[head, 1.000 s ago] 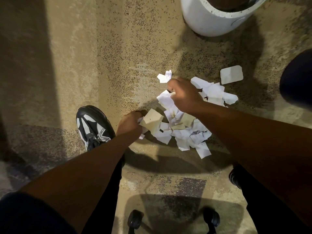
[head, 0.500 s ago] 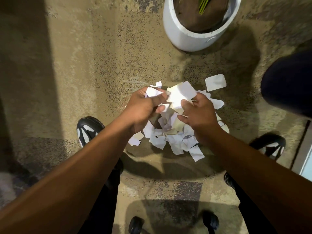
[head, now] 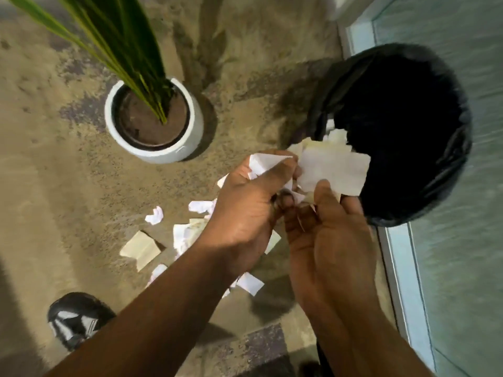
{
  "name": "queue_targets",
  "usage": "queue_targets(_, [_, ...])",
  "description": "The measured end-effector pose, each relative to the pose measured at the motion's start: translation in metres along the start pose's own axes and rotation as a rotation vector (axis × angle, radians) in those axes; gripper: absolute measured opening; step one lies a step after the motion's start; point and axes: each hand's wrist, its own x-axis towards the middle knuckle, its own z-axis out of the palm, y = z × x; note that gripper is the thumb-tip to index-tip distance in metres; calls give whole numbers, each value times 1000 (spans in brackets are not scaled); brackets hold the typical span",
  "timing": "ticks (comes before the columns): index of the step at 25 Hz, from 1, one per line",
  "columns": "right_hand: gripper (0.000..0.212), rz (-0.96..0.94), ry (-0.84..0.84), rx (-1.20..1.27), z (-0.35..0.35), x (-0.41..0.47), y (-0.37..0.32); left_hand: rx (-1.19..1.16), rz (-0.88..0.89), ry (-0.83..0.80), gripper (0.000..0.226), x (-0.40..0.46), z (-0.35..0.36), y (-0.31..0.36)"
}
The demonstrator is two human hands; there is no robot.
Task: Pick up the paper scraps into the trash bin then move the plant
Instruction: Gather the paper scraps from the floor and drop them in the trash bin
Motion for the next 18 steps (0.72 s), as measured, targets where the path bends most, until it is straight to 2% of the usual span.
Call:
queue_targets(3, [25, 9, 10, 174, -10, 28, -42, -32, 24, 1, 15, 18, 59, -8])
queue_targets(7, [19, 49, 105, 290, -35, 58, -81, 17, -97, 80, 14, 44, 114, -23])
queue_targets(11, [17, 78, 190, 387, -49, 78, -108, -26, -176, 112, 30, 62, 145, -38])
queue_targets(15, [27, 118, 177, 408, -51, 86, -116, 17, -169, 157, 15, 72, 158, -46])
queue_targets(18, [33, 154, 199, 427, -53, 89, -120, 61, -154, 174, 36, 78, 161, -46])
